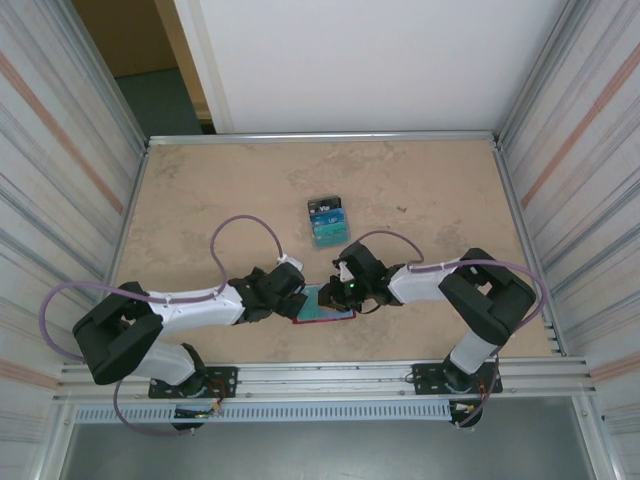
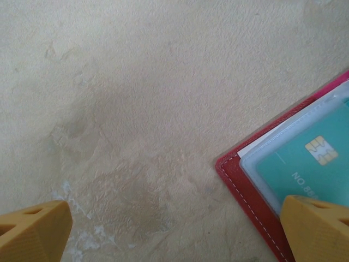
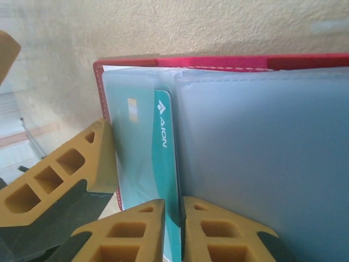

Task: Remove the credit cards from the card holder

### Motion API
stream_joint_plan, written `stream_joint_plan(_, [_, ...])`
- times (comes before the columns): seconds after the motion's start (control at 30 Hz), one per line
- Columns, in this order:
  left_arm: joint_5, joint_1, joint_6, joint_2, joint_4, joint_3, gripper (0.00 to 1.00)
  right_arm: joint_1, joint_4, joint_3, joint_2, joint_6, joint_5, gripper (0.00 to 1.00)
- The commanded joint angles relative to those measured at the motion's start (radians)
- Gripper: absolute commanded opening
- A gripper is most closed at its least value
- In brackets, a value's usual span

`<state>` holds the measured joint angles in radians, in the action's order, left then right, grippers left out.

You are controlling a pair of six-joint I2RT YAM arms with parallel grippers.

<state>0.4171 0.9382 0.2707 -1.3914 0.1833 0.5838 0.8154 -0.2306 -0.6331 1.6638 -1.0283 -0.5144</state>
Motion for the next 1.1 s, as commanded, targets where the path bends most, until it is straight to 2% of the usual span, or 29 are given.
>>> stream_joint_plan(0.0, [0.006, 0.017, 0.022, -0.017, 0.044, 0.011, 0.99, -0.013, -0.105, 0.028, 0.033, -0.044, -0.056, 0.13])
stream_joint_plan(0.43, [0.009, 0.029, 0.033, -0.020, 0.048, 0.017, 0.99, -0.021, -0.159, 0.029, 0.072, -0.036, -0.081, 0.12])
stream_joint_plan(0.57, [0.014, 0.029, 0.035, -0.020, 0.051, 0.018, 0.99, -0.028, -0.152, 0.033, 0.077, -0.034, -0.077, 0.00])
stream_joint_plan(1.07, [0.042, 0.028, 0.033, -0.031, 0.064, 0.020, 0.99, -0.051, 0.175, -0.029, -0.016, 0.100, 0.058, 0.00])
